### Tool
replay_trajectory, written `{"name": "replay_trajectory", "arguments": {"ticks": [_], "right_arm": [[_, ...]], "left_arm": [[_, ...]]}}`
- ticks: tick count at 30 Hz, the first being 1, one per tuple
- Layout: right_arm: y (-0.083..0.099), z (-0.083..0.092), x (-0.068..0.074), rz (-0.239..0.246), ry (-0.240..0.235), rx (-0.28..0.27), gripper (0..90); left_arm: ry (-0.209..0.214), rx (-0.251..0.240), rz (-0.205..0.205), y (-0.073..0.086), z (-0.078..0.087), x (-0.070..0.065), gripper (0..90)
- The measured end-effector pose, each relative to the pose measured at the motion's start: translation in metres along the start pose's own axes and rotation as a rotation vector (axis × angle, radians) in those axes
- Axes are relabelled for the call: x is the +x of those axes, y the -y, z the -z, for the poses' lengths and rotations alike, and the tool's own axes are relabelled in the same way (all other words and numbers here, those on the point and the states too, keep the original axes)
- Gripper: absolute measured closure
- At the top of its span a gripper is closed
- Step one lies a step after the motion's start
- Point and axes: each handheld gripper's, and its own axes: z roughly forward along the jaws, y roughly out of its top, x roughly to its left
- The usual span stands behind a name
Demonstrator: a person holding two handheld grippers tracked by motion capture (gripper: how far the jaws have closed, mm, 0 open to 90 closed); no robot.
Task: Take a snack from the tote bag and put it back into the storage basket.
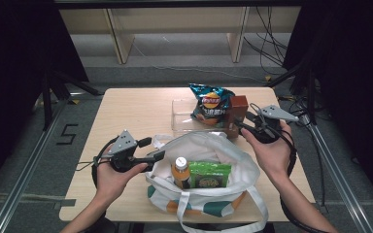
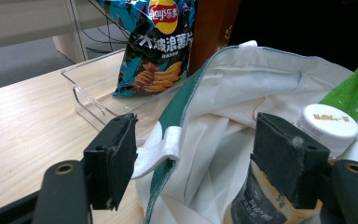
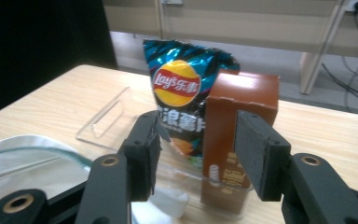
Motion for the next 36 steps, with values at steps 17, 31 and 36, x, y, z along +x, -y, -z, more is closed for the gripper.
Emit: {"name": "replay_trajectory", "arguments": {"ticks": [17,31,36], "right_arm": [[0.023,0.03,-0.002,0.087,-0.208,0.079,58.6],[0.039,0.039,-0.002,0.067,-0.299,0.131,60.9],[0.038,0.04,0.004,0.077,-0.333,0.133,60.6]], "left_arm": [[0.001,0.002,0.006,0.0,-0.001,0.001,29.6],[0.004,-0.001,0.013,0.001,-0.002,0.003,29.6],[0.009,-0.004,0.009,-0.001,-0.003,0.003,29.6]]}}
